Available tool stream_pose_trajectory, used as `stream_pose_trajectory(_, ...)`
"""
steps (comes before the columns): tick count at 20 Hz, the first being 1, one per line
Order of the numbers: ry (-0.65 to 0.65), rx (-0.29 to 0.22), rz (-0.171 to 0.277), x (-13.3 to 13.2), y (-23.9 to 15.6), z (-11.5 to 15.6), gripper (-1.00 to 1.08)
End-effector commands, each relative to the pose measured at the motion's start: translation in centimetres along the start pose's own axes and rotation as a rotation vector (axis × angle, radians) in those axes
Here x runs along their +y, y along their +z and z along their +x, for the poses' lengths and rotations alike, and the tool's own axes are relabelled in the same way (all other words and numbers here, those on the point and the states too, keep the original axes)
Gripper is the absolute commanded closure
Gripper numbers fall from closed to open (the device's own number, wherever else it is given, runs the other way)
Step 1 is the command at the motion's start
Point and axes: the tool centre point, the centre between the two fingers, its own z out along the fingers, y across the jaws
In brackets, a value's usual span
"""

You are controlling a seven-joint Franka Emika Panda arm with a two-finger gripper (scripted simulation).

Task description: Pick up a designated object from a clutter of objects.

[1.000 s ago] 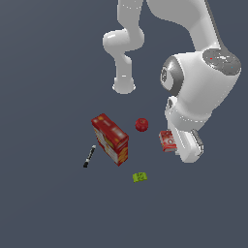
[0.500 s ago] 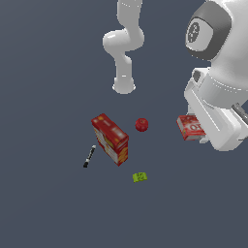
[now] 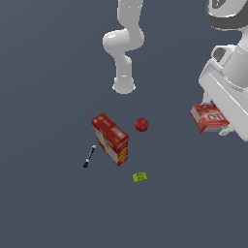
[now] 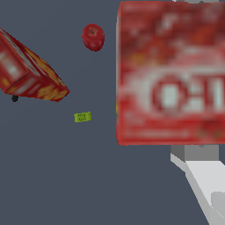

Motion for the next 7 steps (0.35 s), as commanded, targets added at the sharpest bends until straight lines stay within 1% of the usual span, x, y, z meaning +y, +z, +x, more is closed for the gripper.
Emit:
stream_pose_trajectory(1,0.0,0.0,-0.001,-0.15,-0.64,-0.21,1.08)
stream_pose_trajectory(7,0.0,0.0,-0.001,-0.3,-1.19,-0.4,1.08)
